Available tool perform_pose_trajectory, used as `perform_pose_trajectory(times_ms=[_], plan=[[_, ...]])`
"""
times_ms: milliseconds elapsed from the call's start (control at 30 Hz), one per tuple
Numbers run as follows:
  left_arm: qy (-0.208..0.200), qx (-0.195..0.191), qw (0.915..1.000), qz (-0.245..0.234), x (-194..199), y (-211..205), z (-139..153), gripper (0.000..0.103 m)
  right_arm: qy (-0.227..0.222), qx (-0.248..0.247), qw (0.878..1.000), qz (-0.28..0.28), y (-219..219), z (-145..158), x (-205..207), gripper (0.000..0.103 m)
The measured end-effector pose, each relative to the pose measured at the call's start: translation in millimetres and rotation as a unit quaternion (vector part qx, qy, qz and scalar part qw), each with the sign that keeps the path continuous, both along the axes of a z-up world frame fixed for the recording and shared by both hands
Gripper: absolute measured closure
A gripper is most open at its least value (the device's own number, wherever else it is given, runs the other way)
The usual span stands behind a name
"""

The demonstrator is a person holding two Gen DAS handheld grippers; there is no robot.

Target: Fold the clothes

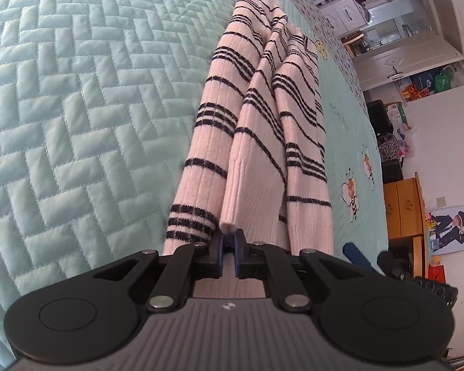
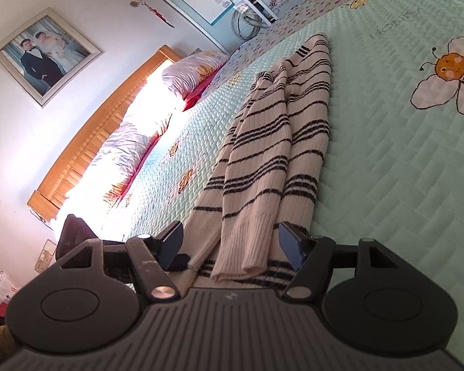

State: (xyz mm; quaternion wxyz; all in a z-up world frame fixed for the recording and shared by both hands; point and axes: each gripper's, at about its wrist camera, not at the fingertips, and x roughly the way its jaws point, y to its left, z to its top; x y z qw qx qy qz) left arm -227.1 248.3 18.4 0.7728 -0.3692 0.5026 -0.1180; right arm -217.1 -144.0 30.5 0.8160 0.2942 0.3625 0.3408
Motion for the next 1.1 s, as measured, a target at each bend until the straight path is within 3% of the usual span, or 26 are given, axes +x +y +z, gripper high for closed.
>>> perform_pose_trajectory(times_ms=[167, 267, 433, 533, 733, 933, 1000, 1067, 1100], plan=[[-0.031, 0.008, 0.9995, -0.006, -5.5, 13.7, 20.6, 0.087, 0.032, 0.066, 0.997, 0.012, -0.4, -3.5, 40.7, 0.042], [-0.076, -0.033, 0.9964, -0.016, 15.4, 11.8, 38.0, 0.086, 0.061, 0.104, 0.993, 0.016, 0.8, -11.2, 67.9, 0.049], [-0.109, -0.081, 0.9894, -0.05, 95.3, -14.4, 45.4, 0.086, 0.078, 0.108, 0.991, 0.017, 18.1, -14.0, 112.5, 0.054], [-0.079, -0.103, 0.9902, -0.052, 150.5, -28.6, 24.0, 0.086, 0.083, 0.099, 0.991, 0.013, 31.0, -13.5, 137.5, 0.054], [-0.045, -0.096, 0.9907, -0.086, 189.0, -29.8, -5.6, 0.088, 0.102, 0.066, 0.992, 0.034, 56.2, -23.1, 173.6, 0.054], [-0.014, -0.087, 0.9894, -0.115, 220.7, -31.7, -32.9, 0.099, 0.103, 0.043, 0.991, 0.071, 75.4, -24.0, 189.3, 0.054], [-0.001, -0.09, 0.9894, -0.114, 222.1, -30.3, -41.0, 0.101, 0.113, 0.014, 0.99, 0.078, 83.6, -27.7, 193.2, 0.056], [0.004, -0.089, 0.9893, -0.116, 223.2, -30.3, -44.9, 0.1, 0.132, -0.029, 0.987, 0.088, 92.8, -37.8, 197.0, 0.073], [0.004, -0.088, 0.9892, -0.117, 223.2, -30.9, -44.6, 0.1, 0.14, -0.041, 0.985, 0.091, 94.1, -43.4, 198.5, 0.093]])
